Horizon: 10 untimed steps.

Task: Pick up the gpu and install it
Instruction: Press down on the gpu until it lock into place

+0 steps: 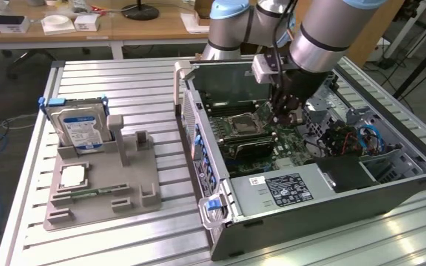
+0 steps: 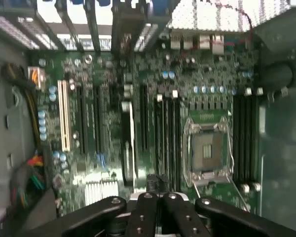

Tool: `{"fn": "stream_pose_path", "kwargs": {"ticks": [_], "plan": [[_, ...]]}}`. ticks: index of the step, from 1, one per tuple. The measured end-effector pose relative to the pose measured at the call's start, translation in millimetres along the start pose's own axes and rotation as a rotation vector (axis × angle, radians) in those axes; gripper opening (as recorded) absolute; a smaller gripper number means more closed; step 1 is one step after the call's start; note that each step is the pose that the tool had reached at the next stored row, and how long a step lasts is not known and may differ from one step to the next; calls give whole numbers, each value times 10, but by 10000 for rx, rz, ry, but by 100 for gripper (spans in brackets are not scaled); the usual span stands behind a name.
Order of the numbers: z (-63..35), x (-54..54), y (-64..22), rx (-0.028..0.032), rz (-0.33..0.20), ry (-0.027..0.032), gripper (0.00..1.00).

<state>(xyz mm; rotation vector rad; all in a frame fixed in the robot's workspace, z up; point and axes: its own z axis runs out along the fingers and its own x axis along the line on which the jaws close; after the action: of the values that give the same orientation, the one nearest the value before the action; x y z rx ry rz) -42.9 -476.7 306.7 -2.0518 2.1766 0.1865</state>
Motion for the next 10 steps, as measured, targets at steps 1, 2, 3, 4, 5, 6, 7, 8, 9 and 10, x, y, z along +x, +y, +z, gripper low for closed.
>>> {"fn": "stream_pose_path", "kwargs": {"ticks": [1,2,3,4,5,6,7,8,9,10], "plan": [[-35,-7,-18,-7,1,-1,11],[-79,-17,-25,-8,2,-3,11],[-115,-24,-27,-8,3,-1,11],[-128,-26,-27,-7,6,-9,11],[-127,-26,-27,-6,7,-16,11],[-127,-26,-27,-6,7,-16,11],[-127,-26,-28,-7,5,-17,11],[-128,-26,-28,-7,4,-15,11],[-128,-26,-28,-8,5,-15,11],[-128,-26,-28,-8,5,-14,11]]}}
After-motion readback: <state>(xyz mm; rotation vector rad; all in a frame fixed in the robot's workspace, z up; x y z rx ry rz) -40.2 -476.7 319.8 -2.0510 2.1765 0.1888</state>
